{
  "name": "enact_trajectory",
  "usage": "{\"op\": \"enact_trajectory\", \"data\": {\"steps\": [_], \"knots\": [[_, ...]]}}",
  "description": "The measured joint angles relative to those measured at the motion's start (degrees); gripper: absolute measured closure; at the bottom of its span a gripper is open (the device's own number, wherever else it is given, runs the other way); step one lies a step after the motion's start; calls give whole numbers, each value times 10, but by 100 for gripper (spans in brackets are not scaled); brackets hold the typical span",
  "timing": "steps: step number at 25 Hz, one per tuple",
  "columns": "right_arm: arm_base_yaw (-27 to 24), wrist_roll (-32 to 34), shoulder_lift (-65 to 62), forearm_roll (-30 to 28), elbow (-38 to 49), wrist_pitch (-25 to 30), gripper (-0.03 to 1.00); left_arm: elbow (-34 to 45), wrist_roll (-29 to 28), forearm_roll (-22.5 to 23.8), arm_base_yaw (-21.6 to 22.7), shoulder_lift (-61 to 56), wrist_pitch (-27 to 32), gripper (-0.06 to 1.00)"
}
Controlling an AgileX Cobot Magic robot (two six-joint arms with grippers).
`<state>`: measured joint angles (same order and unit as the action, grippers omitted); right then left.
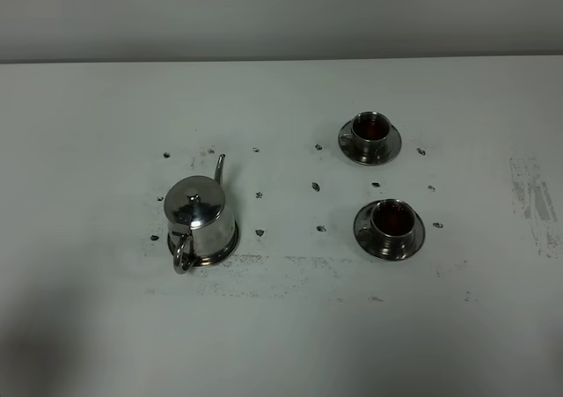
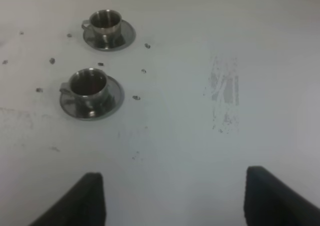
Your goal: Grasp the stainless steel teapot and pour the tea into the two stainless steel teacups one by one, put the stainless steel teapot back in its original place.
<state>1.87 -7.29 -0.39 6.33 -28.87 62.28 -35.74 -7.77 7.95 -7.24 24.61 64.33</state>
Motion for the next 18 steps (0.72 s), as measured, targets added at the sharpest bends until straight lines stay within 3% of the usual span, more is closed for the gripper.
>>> {"op": "enact_trajectory", "data": {"steps": [6, 18], "knots": [[0, 1, 0, 0, 0, 0, 37, 41, 0, -13, 24, -66, 4, 49], [0, 1, 0, 0, 0, 0, 37, 64, 0, -49, 25, -134, -35, 49]]}}
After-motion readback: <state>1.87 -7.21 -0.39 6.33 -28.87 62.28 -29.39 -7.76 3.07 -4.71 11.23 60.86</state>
